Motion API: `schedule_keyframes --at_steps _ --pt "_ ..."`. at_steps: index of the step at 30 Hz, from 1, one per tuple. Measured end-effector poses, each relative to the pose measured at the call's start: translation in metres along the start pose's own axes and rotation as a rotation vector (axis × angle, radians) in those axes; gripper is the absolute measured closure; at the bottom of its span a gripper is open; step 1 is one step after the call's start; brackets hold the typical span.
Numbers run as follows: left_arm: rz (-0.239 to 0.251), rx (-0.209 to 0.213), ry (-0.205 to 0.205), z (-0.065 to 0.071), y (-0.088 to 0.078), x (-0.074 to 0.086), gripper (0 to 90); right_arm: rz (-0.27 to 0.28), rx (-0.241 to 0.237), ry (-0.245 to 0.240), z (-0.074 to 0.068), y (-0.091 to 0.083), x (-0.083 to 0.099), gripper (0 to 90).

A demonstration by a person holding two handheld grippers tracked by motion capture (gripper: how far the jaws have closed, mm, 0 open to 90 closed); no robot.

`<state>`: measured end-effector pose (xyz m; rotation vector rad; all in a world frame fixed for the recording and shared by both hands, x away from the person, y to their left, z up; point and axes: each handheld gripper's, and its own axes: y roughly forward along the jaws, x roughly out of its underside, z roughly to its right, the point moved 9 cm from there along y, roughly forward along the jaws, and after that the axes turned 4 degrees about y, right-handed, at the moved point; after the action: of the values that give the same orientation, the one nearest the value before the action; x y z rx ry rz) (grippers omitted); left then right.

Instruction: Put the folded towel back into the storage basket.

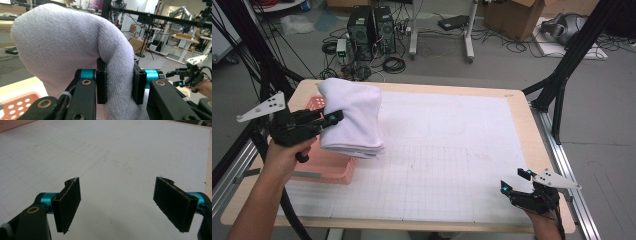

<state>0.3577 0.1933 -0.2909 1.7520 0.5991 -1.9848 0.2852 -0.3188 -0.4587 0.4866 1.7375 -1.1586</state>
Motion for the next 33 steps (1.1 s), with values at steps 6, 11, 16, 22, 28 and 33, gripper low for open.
schedule_keyframes --at_steps 6,11,16,22,28,33 --pt "0.020 -0.029 -0.018 -0.016 -0.022 0.003 71.7 -0.001 -0.002 0.002 -0.002 0.001 -0.001 20.8" --pt "0.021 -0.054 -0.027 -0.028 -0.037 0.005 71.7 0.001 0.001 0.001 -0.001 0.001 -0.001 20.8" --pt "0.026 -0.073 -0.030 -0.045 -0.056 0.004 71.6 -0.005 0.006 -0.002 0.000 0.004 0.000 20.8" --pt "0.013 -0.089 -0.045 -0.062 -0.068 0.009 71.6 -0.010 0.010 0.004 -0.001 0.005 -0.001 20.8" --pt "-0.003 -0.092 -0.060 -0.076 -0.071 0.019 71.5 -0.019 0.017 0.008 -0.001 0.008 0.001 20.8" --pt "-0.060 -0.082 -0.078 -0.082 -0.067 0.042 71.2 -0.026 0.021 0.012 -0.001 0.008 0.002 20.8"
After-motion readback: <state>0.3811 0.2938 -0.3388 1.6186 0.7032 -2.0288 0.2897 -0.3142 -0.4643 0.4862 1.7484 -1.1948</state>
